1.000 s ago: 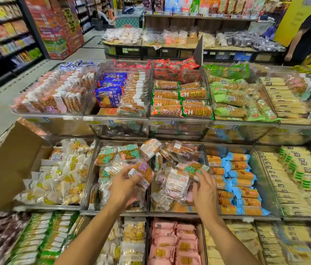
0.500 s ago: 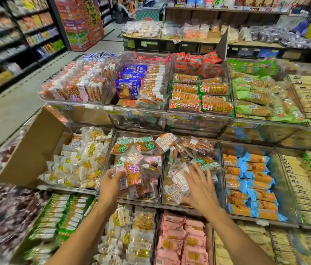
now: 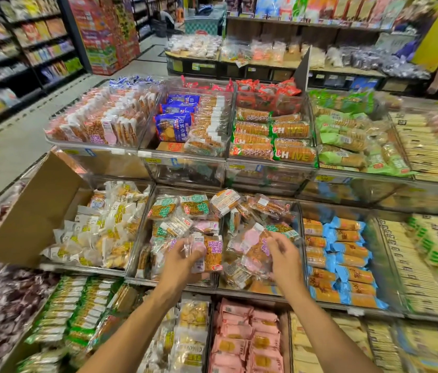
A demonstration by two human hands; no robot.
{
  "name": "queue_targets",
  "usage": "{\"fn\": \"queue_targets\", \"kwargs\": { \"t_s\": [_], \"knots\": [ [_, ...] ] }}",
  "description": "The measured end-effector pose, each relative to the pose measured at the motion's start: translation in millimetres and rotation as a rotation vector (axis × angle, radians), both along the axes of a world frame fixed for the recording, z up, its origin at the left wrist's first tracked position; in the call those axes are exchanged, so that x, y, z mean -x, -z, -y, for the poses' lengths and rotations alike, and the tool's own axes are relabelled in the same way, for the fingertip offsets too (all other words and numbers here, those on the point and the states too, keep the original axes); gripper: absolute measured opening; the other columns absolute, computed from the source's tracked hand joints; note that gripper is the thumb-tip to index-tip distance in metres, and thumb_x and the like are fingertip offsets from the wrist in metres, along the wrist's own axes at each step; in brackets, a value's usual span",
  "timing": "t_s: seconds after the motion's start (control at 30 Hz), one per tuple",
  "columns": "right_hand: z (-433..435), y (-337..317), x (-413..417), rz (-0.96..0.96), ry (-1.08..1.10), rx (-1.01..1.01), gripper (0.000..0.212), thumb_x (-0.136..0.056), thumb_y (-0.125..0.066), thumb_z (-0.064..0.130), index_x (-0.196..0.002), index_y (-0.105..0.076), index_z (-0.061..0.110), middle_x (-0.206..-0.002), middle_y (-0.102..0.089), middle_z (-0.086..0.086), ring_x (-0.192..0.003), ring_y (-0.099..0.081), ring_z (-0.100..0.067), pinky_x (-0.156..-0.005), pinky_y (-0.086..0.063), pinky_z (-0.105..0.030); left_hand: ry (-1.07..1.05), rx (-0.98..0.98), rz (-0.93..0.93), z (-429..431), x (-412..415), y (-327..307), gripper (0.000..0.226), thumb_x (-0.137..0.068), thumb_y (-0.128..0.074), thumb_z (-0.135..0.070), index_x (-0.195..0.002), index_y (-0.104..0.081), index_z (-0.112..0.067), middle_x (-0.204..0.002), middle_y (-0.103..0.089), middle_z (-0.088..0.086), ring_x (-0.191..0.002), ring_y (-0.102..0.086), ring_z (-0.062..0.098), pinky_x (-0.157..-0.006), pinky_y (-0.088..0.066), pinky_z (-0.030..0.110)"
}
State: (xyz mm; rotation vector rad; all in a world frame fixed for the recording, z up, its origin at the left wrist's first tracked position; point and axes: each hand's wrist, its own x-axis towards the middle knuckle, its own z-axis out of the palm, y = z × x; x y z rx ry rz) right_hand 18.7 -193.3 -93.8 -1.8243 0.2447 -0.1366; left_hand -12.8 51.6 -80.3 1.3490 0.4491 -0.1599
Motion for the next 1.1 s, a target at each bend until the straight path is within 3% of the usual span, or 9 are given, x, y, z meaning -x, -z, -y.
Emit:
{"fn": "queue_targets", "kwargs": {
  "t_s": [0.17,0.23,0.33,0.47,0.6,0.77,0.87,1.0,1.1],
  "knots": [
    [-2.8,-7.1,-2.9,-0.126,-0.154,-0.101,0.015,-0.101,-0.067,0.023,-0.114,-0.075,0.021,-0.111,-0.073,0.014,-0.093,-0.067,-0.002,-0.076,-0.050,-0.014,0.081,0.004,0.008,18.5,1.2,-0.8,0.035,-0.100,-0.069,-0.026,-0.131,-0.053,-0.025,-0.137,-0.054,-0.002,-0.112,-0.068,0.021,-0.076,-0.065,0.047],
    [-8.1,-3.1,-1.6,-0.171,-0.238,-0.041,0.011,-0.098,-0.071,0.021,-0.106,-0.076,0.027,-0.113,-0.071,0.015,-0.104,-0.066,-0.003,-0.085,-0.053,-0.018,0.118,0.005,-0.004,23.8,2.4,-1.2,0.016,-0.102,-0.065,-0.032,-0.116,-0.057,-0.034,-0.128,-0.058,-0.007,-0.116,-0.065,0.021,-0.082,-0.064,0.051],
    [-19.8,2.9,2.5,-0.183,-0.223,-0.003,0.016,-0.087,-0.084,0.017,-0.100,-0.077,0.022,-0.098,-0.073,0.001,-0.080,-0.070,-0.005,-0.075,-0.060,-0.029,0.184,-0.033,-0.019,28.1,6.7,-2.2,0.013,-0.098,-0.067,-0.040,-0.109,-0.059,-0.037,-0.118,-0.071,-0.005,-0.104,-0.070,0.013,-0.083,-0.063,0.045],
    [-35.4,10.1,6.1,-0.174,-0.167,0.055,0.025,-0.081,-0.090,0.017,-0.091,-0.068,0.011,-0.081,-0.065,-0.008,-0.056,-0.065,-0.013,-0.053,-0.053,-0.025,0.223,-0.138,-0.043,20.9,12.4,7.0,0.043,-0.086,-0.085,-0.032,-0.118,-0.055,-0.032,-0.113,-0.071,0.000,-0.090,-0.071,0.011,-0.069,-0.055,0.028],
    [-52.2,16.5,8.2,-0.177,-0.175,0.069,0.026,-0.080,-0.091,0.027,-0.087,-0.067,0.019,-0.084,-0.068,-0.006,-0.072,-0.071,-0.033,-0.066,-0.062,-0.043,0.238,-0.087,-0.097,-0.1,15.9,16.0,0.095,-0.071,-0.094,-0.047,-0.147,-0.045,-0.020,-0.129,-0.071,0.003,-0.110,-0.073,0.019,-0.083,-0.056,0.038],
    [-79.6,14.2,8.3,-0.176,-0.232,0.071,0.019,-0.089,-0.083,0.028,-0.093,-0.068,0.018,-0.090,-0.071,-0.002,-0.068,-0.070,-0.013,-0.063,-0.058,-0.029,0.197,0.002,-0.105,-27.6,27.0,22.9,0.052,-0.088,-0.082,-0.012,-0.132,-0.055,-0.008,-0.114,-0.076,0.014,-0.095,-0.077,0.023,-0.069,-0.062,0.036],
    [-101.4,8.9,10.3,-0.136,-0.260,0.073,0.004,-0.102,-0.067,0.022,-0.098,-0.068,0.021,-0.091,-0.074,0.002,-0.074,-0.071,-0.009,-0.064,-0.059,-0.024,0.033,0.016,-0.123,-51.1,31.6,29.9,0.055,-0.090,-0.081,-0.011,-0.137,-0.053,-0.007,-0.120,-0.073,0.017,-0.098,-0.076,0.029,-0.071,-0.063,0.042],
    [-130.4,14.7,7.3,-0.047,-0.461,0.424,0.016,-0.102,-0.065,0.022,-0.118,-0.065,0.025,-0.110,-0.067,0.014,-0.097,-0.066,0.000,-0.082,-0.053,-0.018,-0.269,0.114,-0.131,-92.2,35.9,40.8,0.045,-0.093,-0.075,-0.007,-0.132,-0.054,-0.001,-0.124,-0.071,0.023,-0.102,-0.075,0.040,-0.074,-0.064,0.045],
    [-156.3,32.3,0.2,0.018,-0.547,0.743,0.047,-0.102,-0.064,0.027,-0.145,-0.051,0.015,-0.136,-0.057,0.001,-0.125,-0.054,-0.017,-0.105,-0.046,-0.029,-0.382,0.176,-0.124,-115.8,40.3,38.2,0.051,-0.095,-0.071,-0.003,-0.141,-0.048,-0.005,-0.122,-0.070,0.021,-0.103,-0.073,0.047,-0.076,-0.066,0.047]
  ]
}}
